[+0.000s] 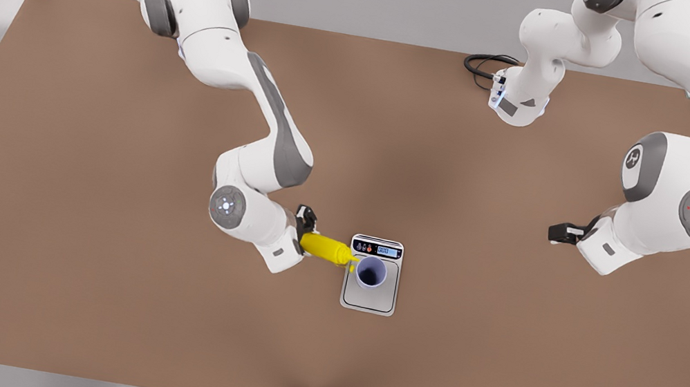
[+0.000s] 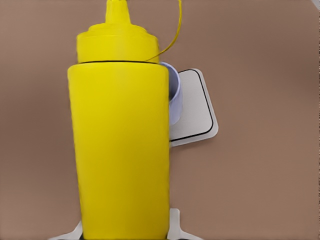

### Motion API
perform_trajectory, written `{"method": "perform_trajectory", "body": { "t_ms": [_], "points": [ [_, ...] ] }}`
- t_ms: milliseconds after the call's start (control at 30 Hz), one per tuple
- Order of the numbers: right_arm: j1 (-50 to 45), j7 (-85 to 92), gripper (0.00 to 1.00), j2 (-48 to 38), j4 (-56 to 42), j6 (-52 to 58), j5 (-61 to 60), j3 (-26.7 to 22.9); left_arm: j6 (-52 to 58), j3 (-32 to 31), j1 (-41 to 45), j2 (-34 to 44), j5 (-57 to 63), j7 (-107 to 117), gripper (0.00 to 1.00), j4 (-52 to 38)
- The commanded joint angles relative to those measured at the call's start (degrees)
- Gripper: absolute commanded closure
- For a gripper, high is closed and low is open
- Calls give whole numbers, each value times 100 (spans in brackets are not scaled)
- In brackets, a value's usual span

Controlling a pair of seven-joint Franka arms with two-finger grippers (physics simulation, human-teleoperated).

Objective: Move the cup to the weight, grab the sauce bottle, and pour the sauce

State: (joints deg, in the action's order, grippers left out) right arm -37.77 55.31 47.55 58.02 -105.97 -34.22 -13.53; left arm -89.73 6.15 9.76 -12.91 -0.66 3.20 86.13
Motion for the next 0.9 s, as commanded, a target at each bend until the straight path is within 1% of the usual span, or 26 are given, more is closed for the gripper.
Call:
{"method": "perform_trajectory", "body": {
  "t_ms": [0,100,167,233,267,300,367,400,433,467,533,600,667,733,800,867],
  "points": [
    [-11,15,56,0,-1,42,-50,-9,-1,0,0,-1,-5,5,0,0],
    [-3,15,56,0,7,-72,-50,-9,-1,0,0,-9,-5,5,0,0],
    [164,15,56,-9,-1,7,-85,26,-1,0,-9,-45,-5,5,0,0],
    [665,50,56,-62,-1,384,-647,52,-1,0,-9,-53,-13,5,0,0],
    [999,181,56,-62,-71,595,-840,184,-1,0,-9,-53,-13,5,0,0],
    [1533,488,56,-62,-107,745,-858,622,-1,0,-9,-53,-5,-4,0,0],
    [3019,1086,56,-62,-72,806,-806,2125,-1,0,0,-53,-5,-4,0,0],
    [3688,1455,56,-27,-2,815,-691,2767,-1,0,0,-53,-5,-4,0,0],
    [4365,1833,56,-9,323,815,-542,3453,-1,0,-9,-53,-5,-4,0,0],
    [4875,2509,56,26,614,815,-551,3779,-1,0,0,-53,-5,-4,0,0],
    [5305,3695,56,122,948,824,-594,3823,-1,0,0,-53,-5,-4,0,0],
    [5780,5294,56,368,1563,886,-1394,3805,-9,0,-9,-53,-5,-4,0,0],
    [6106,6491,56,869,1642,894,-1552,3805,-10,0,0,-53,-5,-4,0,0],
    [6220,7450,56,1239,1818,886,-1886,3805,-36,0,-9,-53,-5,-4,0,0],
    [6194,8100,56,1573,1818,886,-2194,3744,-36,0,0,-80,-5,-4,0,0],
    [6194,8101,56,1617,1827,877,-2194,3612,-36,0,0,-80,-5,-4,0,0]
  ]
}}
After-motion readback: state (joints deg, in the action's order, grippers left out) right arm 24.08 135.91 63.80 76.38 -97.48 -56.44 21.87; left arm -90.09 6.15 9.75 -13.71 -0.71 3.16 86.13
